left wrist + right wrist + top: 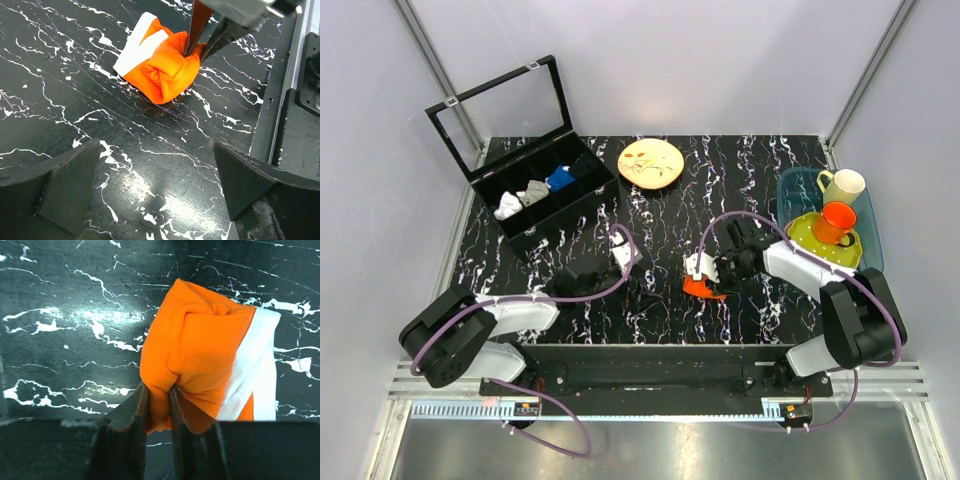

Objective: Roll the underwear
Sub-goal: Roll the underwear to the center of the board.

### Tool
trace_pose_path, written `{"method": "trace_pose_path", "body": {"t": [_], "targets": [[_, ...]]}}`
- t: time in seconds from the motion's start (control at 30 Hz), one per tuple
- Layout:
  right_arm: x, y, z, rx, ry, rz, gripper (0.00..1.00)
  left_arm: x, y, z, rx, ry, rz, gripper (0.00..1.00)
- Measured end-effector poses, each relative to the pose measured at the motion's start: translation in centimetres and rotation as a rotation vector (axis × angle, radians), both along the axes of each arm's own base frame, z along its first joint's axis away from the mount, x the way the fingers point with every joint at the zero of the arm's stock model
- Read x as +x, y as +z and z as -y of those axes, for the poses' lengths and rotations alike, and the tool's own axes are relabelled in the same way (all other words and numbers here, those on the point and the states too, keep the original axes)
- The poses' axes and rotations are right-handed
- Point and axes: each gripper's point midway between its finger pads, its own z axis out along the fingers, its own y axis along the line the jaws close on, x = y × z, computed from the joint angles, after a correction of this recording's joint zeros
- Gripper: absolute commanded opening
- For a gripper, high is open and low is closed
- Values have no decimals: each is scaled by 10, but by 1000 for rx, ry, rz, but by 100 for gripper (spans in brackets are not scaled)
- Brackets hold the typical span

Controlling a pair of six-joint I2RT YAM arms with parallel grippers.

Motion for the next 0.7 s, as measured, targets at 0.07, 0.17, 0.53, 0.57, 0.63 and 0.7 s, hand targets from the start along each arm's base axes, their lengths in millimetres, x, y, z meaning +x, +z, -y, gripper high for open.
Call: {"method": "trace_pose_path", "body": {"t": [0.07, 0.17, 0.53, 0.57, 0.63, 0.7], "targets": [[-1, 2, 0, 14, -16, -58, 17, 0, -1, -1, -3, 3, -1, 99], [0, 8, 1, 48, -45, -169, 15, -2, -3, -3, -11, 11, -14, 99], [-6, 18, 8, 176, -120, -582, 14, 17, -16, -8, -116, 49, -233, 99], [-8, 19, 8, 181, -127, -610, 14, 18, -18, -4, -126, 40, -259, 99], [-9, 22, 9, 193, -140, -657, 14, 19, -19, 5, -157, 19, -319, 99], [-7, 24, 9, 204, -152, -685, 15, 21, -17, 13, -184, 3, -358, 99]]}}
